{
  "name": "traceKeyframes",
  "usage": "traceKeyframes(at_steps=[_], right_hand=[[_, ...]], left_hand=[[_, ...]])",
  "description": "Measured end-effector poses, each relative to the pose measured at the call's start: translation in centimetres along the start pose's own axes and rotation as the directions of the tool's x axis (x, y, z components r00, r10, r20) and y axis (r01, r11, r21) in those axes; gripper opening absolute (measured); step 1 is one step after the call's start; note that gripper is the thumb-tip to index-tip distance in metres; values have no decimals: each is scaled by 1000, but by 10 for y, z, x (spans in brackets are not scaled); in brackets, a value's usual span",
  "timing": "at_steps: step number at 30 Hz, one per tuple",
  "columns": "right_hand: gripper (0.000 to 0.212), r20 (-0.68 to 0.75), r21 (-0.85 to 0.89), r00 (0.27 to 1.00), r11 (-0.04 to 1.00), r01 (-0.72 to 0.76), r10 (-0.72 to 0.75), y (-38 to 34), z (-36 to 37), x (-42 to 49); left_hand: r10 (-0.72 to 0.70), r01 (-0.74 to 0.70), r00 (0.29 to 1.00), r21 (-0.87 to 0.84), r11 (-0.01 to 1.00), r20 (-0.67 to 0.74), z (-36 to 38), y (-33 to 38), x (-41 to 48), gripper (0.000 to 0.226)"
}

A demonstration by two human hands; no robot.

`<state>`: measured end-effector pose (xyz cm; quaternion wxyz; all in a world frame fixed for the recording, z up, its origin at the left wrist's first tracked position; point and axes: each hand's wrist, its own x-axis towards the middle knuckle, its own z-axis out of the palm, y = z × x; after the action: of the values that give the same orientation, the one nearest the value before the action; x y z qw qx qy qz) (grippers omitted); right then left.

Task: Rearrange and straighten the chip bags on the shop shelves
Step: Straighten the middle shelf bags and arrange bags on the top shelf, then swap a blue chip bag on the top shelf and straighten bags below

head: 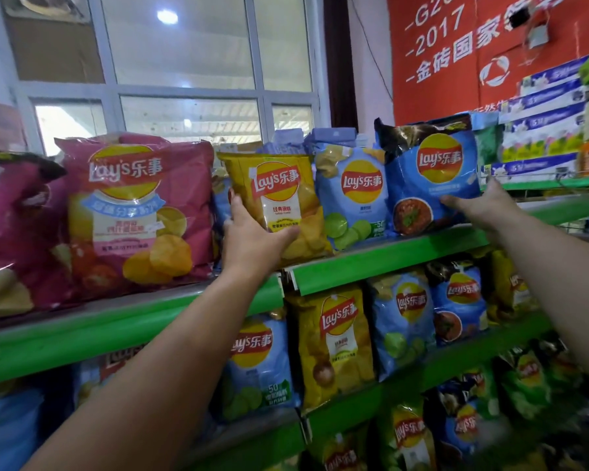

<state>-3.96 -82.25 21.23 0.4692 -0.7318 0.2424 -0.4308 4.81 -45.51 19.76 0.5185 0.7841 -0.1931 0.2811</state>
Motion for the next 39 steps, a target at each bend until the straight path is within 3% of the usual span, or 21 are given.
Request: traceKeyframes(at_steps=[5,7,11,15,19,23,25,27,30,32,35,39], right_hand=[[63,-15,112,1000,994,-9,11,2,-3,-4],[55,-63,139,998,990,21,-12,3,-6,-9],[39,-269,-1,951,988,157,-151,-3,-12,-28],[42,-409,-112,885,975,191,-221,-5,-18,-50],[40,-491,126,859,964,234,-144,-9,-20,-75],[26,-397,239,890,911,336,-224,-26,-5,-113],[19,-312,276,902,880,387,-298,-41,10,-138],[14,-211,306,896,844,440,-391,-57,27,-165],[9,-62,376,866,793,480,-496,-76,50,-201],[6,7,427,848,769,476,-529,-86,62,-222],[5,135,511,821,749,422,-555,-101,83,-246],[10,313,638,753,715,285,-579,-125,118,-281]], left_hand=[[15,-14,1000,49,999,-23,3,-2,-2,115],[22,-20,999,52,998,-32,4,-3,-2,114],[38,-35,998,56,998,-42,5,-5,-1,114],[49,-46,997,56,997,-52,5,-6,-4,114],[132,-123,986,86,989,-106,3,-5,-14,107],[379,-349,896,162,923,-230,-3,8,-37,80],[466,-457,874,96,884,-138,-7,22,-48,69],[393,-385,918,-116,915,49,-15,40,-59,77],[152,-78,973,-370,926,174,-38,57,-65,94],[60,11,987,-439,898,147,-60,54,-62,102],[15,12,998,-448,894,56,-97,39,-61,106],[16,-42,998,-455,889,-60,-157,9,-66,78]])
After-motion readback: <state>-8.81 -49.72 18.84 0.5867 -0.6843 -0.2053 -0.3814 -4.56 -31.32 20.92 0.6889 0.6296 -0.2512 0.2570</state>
